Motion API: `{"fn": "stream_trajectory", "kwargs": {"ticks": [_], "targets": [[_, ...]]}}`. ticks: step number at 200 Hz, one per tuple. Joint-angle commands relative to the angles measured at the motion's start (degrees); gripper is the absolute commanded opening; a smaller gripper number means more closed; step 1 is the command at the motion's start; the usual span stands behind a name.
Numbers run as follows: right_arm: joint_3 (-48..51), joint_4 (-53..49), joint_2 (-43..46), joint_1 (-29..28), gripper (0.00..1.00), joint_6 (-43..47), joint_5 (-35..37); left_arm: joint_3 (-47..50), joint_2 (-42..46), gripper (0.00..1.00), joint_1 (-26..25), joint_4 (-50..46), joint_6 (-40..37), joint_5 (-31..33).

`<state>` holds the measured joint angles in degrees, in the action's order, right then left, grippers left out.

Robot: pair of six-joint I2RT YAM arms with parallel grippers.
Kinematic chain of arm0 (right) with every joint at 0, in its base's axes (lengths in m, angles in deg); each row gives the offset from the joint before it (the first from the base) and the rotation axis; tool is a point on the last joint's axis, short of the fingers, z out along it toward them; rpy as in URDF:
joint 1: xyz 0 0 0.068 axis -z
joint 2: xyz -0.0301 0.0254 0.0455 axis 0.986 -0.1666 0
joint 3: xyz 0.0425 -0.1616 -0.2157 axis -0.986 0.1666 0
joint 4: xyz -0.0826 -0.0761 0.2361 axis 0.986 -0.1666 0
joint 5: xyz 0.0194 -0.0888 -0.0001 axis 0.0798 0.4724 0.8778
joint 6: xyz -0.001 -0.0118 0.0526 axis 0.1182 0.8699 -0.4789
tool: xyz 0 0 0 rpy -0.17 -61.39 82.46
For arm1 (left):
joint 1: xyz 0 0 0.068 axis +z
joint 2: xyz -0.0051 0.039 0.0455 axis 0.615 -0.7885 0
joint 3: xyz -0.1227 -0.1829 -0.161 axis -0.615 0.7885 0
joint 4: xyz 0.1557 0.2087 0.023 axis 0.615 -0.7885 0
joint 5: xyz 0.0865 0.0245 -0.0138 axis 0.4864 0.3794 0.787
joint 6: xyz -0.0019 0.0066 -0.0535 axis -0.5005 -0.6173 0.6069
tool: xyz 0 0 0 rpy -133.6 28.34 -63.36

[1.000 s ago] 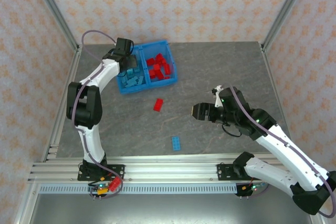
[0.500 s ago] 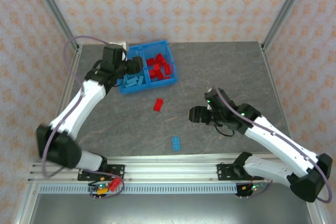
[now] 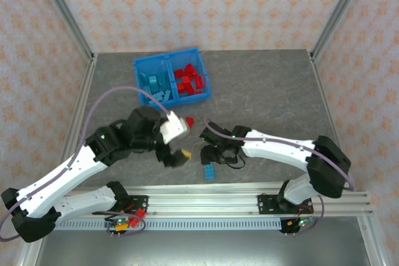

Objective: Sort the legos into containers by color

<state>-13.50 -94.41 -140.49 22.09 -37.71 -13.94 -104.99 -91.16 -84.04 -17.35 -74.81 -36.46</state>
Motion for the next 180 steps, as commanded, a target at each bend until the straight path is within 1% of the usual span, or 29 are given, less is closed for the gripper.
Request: {"fn": "stream_trajectory", "kwargs": {"ticks": [1,20,41,51,78,111,151,180], "targets": [[-3.96,0.78,-4.66,-1.34,0.78,0.17,0.32,2.39,3.4,0.98,-0.94,-7.51,-6.02,-8.42],[-5.41,0.73,-8.58,-2.64,0.76,0.41,0.8,4.31,5.06,0.99,-1.11,-8.01,-6.73,-9.1],[-4.85,2.69,-11.17,-3.28,0.69,-0.72,0.8,5.34,7.22,0.99,-1.11,-6.79,-7.43,-7.85],[-4.57,2.85,-12.2,-3.35,0.63,-1.27,1.04,5.71,8.06,0.99,-1.12,-5.83,-7.46,-7.29],[-3.77,2.41,-12.6,-3.37,0.53,-1.77,2.87,6.5,9.07,0.99,-1.16,-3.82,-7.34,-6.26],[-3.15,1.43,-10.57,-3.31,0.34,-1.81,5.68,5.77,8.05,0.99,-1.17,-4.68,-7.69,-5.82],[-3.84,1.79,-4.67,-3.25,0.3,-2.34,8.76,6.09,11.24,0.99,-1.14,-2.64,-7.44,-3.83],[-7.12,0.11,0.34,-3.28,0.3,-0.85,13.1,6.35,15.48,1.0,-1.12,0.53,-5.42,1.57]]}}
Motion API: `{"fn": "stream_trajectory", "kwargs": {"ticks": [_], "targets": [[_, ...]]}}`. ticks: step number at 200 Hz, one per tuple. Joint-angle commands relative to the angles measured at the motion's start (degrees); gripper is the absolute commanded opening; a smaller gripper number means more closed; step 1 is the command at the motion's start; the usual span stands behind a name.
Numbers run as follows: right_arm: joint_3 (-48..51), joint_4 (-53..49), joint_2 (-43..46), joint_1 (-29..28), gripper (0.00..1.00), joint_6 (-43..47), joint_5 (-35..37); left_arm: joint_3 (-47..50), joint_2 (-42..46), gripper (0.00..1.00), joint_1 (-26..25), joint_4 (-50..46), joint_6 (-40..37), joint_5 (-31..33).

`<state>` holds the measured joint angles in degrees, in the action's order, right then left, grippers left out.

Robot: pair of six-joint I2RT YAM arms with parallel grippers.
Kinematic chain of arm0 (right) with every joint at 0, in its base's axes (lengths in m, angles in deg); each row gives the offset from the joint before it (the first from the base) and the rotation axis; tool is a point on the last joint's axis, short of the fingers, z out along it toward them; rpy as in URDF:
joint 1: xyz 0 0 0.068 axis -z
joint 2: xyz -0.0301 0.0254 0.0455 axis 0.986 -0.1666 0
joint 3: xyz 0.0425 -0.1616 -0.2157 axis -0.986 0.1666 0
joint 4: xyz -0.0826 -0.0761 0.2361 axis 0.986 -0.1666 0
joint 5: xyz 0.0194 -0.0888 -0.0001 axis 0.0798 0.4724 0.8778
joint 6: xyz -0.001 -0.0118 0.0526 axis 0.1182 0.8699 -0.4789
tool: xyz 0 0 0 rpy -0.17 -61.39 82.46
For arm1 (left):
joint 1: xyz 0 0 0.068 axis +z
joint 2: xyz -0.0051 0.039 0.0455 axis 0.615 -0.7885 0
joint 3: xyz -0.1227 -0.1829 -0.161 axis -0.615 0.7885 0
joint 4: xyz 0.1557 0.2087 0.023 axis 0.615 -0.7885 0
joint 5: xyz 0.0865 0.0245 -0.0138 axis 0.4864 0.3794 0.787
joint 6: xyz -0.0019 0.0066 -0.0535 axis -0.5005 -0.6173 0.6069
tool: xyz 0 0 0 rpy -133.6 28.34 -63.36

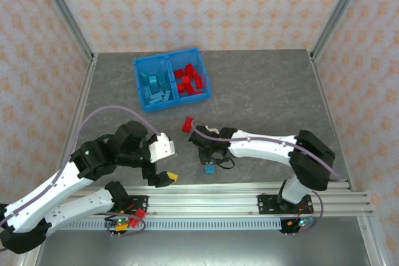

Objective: Sort the legos into containers by color

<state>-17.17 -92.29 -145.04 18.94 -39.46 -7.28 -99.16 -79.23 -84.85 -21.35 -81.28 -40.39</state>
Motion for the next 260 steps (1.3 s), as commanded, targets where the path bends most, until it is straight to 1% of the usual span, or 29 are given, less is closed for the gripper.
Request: {"fn": "stream_trajectory", "kwargs": {"ticks": [1,22,38,60,70,87,114,129,149,173,197,207,218,242,250,260], "targets": [[-3.66,-2.02,5.03,-0.09,0.3,0.94,6.7,0.51,3.7,1.0,-0.31,4.74,1.19,5.88],[-8.08,-1.13,7.6,-0.03,0.3,3.97,11.75,1.01,7.51,1.0,-0.33,8.27,3.49,12.55],[-12.47,1.26,7.27,0.57,0.31,7.63,15.24,1.44,10.06,1.0,-0.32,11.32,6.61,19.41],[-19.24,6.51,4.13,2.37,0.31,11.89,16.0,0.49,11.65,1.0,-0.31,14.07,13.5,29.04],[-22.79,8.88,1.5,3.29,0.31,13.58,16.02,-0.73,11.51,1.0,-0.34,14.36,16.69,32.77],[-28.78,12.69,-3.71,4.6,0.31,16.07,16.0,-3.63,10.19,1.0,-0.36,13.16,21.42,41.05],[-39.52,16.9,-14.49,6.57,0.32,19.52,14.51,-9.0,6.3,1.0,-0.22,7.81,23.58,52.96],[-47.05,17.19,-21.59,7.44,0.32,21.28,14.91,-11.14,4.22,1.0,-0.22,4.83,25.21,57.28],[-56.85,18.14,-30.98,8.55,0.32,23.92,15.29,-11.8,3.57,1.0,-0.22,3.11,27.63,59.22],[-70.78,17.57,-43.56,8.98,0.32,28.75,15.7,-9.83,5.32,1.0,-0.24,3.38,30.22,58.69],[-93.01,11.88,-58.96,10.26,0.33,29.08,13.98,-8.78,6.99,1.0,-0.22,1.98,28.8,59.46],[-99.76,11.48,-63.54,10.7,0.37,28.94,13.58,-9.43,7.1,1.0,-0.23,0.41,28.05,60.06],[-102.43,13.31,-66.13,11.18,0.46,29.09,12.12,-10.4,7.02,1.0,-0.24,-1.35,27.48,60.29],[-101.34,16.08,-65.21,11.64,0.64,29.38,7.51,-10.87,6.96,1.0,-0.26,-2.73,27.04,60.17],[-101.33,15.92,-64.18,11.64,0.67,29.6,6.17,-10.39,6.93,1.0,-0.26,-2.37,27.0,60.36],[-101.18,14.9,-62.23,11.64,0.67,29.81,5.61,-9.65,6.64,1.0,-0.22,-1.47,26.9,60.5]]}}
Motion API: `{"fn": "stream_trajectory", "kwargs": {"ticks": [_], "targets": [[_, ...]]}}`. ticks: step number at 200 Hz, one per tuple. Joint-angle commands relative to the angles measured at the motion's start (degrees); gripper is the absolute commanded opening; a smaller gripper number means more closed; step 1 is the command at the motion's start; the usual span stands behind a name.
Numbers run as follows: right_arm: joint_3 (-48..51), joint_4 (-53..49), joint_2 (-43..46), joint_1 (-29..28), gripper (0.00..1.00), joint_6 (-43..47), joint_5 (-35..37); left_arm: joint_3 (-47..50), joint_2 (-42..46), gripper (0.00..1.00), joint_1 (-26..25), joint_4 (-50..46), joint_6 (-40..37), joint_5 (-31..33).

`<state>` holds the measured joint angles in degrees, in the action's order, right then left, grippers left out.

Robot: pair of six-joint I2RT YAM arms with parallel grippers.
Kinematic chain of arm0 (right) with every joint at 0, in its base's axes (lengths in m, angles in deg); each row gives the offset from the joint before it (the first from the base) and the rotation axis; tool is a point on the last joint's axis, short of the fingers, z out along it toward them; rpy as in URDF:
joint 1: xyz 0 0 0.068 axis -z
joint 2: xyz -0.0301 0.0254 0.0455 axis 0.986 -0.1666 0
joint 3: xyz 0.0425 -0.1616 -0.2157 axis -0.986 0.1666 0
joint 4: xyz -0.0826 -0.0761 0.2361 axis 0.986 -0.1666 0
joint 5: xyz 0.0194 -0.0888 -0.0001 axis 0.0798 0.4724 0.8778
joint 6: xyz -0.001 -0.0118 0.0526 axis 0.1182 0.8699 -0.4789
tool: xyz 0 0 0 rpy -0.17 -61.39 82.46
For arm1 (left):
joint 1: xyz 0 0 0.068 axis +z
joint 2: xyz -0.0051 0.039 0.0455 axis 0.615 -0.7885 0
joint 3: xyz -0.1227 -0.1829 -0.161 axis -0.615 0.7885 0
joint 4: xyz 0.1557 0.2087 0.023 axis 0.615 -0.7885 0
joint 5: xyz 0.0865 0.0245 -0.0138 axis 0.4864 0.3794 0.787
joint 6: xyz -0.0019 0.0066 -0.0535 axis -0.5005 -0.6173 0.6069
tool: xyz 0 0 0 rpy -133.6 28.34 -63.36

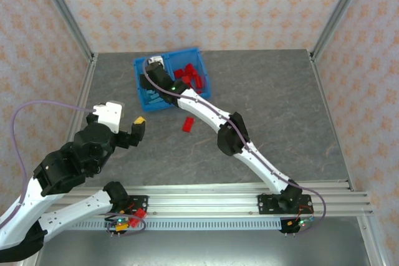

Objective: Sort the legos into containers by color

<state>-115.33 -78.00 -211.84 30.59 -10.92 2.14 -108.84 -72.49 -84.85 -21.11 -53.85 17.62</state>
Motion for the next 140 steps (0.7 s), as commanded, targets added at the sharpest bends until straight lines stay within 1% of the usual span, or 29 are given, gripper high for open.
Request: {"fn": "stream_trajectory", "kwargs": {"ticks": [1,24,40,49,59,84,99,114,124,140], "targets": [[-3.01,0.4,4.74,-0.01,0.67,1.27,-3.74,0.05,-0.12,1.0,-0.22,-1.62,-0.53,2.49],[-1.91,-6.81,12.01,0.08,0.67,0.25,1.63,0.7,-1.88,1.0,-0.27,0.54,0.36,1.76],[2.84,-13.36,20.29,0.65,0.68,-1.25,4.51,1.11,-3.81,1.0,-0.22,2.58,0.5,0.64],[9.26,-15.46,26.4,1.52,0.68,-2.87,4.09,1.25,-5.47,1.0,-0.22,3.86,0.48,-0.21],[19.36,-15.46,33.88,2.85,0.69,-4.69,1.83,1.16,-7.81,1.0,-0.06,4.95,0.67,-1.19],[48.08,-8.54,56.96,5.79,0.74,-5.58,-7.24,0.77,-15.54,1.0,1.31,7.41,0.89,-6.49],[63.25,-6.05,69.13,5.97,0.78,-3.79,-9.35,0.83,-20.66,1.0,3.21,9.23,1.51,-11.12],[72.15,-7.96,79.55,5.97,0.81,-3.54,-9.26,0.77,-25.79,1.0,5.36,11.34,2.6,-16.65],[75.65,-11.73,85.38,5.97,0.82,-3.98,-8.83,0.72,-29.54,1.0,6.62,12.99,3.24,-20.01],[79.84,-18.04,93.63,5.97,0.84,-5.29,-8.51,-0.23,-36.18,1.0,8.15,14.1,4.41,-23.48]]}}
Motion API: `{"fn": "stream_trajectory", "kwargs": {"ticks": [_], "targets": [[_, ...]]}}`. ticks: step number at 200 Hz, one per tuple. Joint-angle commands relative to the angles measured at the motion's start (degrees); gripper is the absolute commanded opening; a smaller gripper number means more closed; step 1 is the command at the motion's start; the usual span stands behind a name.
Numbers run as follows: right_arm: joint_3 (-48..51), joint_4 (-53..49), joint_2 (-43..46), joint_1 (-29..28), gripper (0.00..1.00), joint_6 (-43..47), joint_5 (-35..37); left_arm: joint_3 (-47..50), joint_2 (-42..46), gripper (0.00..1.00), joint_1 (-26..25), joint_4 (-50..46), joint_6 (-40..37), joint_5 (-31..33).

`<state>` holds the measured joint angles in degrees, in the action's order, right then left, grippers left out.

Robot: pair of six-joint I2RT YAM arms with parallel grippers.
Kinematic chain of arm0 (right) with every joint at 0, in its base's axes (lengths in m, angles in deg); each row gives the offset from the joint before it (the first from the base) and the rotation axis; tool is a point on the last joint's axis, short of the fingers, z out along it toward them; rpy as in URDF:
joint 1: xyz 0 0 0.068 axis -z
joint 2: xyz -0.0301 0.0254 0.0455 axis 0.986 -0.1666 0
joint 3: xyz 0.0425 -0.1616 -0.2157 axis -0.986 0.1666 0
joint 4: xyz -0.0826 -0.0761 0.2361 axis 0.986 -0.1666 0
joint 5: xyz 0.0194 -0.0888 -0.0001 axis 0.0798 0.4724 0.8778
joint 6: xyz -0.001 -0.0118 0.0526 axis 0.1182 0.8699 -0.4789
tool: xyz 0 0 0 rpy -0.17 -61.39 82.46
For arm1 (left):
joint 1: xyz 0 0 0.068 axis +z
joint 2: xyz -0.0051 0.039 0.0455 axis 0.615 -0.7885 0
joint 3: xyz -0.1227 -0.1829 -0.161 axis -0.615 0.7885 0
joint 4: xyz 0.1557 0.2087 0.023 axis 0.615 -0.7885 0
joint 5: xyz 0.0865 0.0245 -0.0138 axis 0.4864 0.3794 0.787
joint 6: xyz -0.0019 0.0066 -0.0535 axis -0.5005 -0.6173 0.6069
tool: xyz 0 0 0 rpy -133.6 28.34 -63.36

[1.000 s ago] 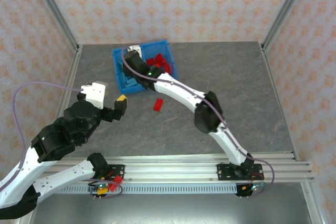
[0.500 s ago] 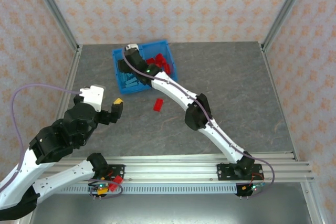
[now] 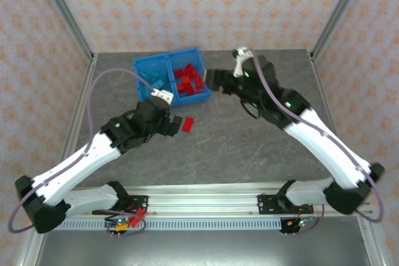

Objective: Sort the legos into containers by color

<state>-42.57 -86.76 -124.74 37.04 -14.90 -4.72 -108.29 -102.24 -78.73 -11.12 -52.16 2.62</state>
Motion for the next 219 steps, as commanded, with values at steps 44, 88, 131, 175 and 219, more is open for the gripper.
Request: {"fn": "stream_trajectory", "kwargs": {"ticks": [44,88,131,175,219], "targets": [[12.27,-22.41,19.41,-0.46,0.96,-4.68,-5.8,-7.83,-26.87,1.0,4.83,4.51,6.8,-13.31],[14.39,-26.57,21.88,-0.48,0.99,-7.15,-7.24,-10.14,-39.4,0.95,4.83,7.42,6.66,-9.58],[16.55,-25.12,22.15,-0.48,0.99,-7.96,-6.16,-9.29,-44.23,0.69,4.83,10.56,8.57,-10.55],[18.12,-24.62,21.28,-0.48,0.99,-7.99,-7.49,-7.25,-43.82,0.29,4.83,12.39,9.9,-12.74],[18.55,-24.89,21.6,-0.48,0.99,-9.38,-8.05,-8.49,-33.17,0.15,4.5,9.88,9.7,-12.17]]}}
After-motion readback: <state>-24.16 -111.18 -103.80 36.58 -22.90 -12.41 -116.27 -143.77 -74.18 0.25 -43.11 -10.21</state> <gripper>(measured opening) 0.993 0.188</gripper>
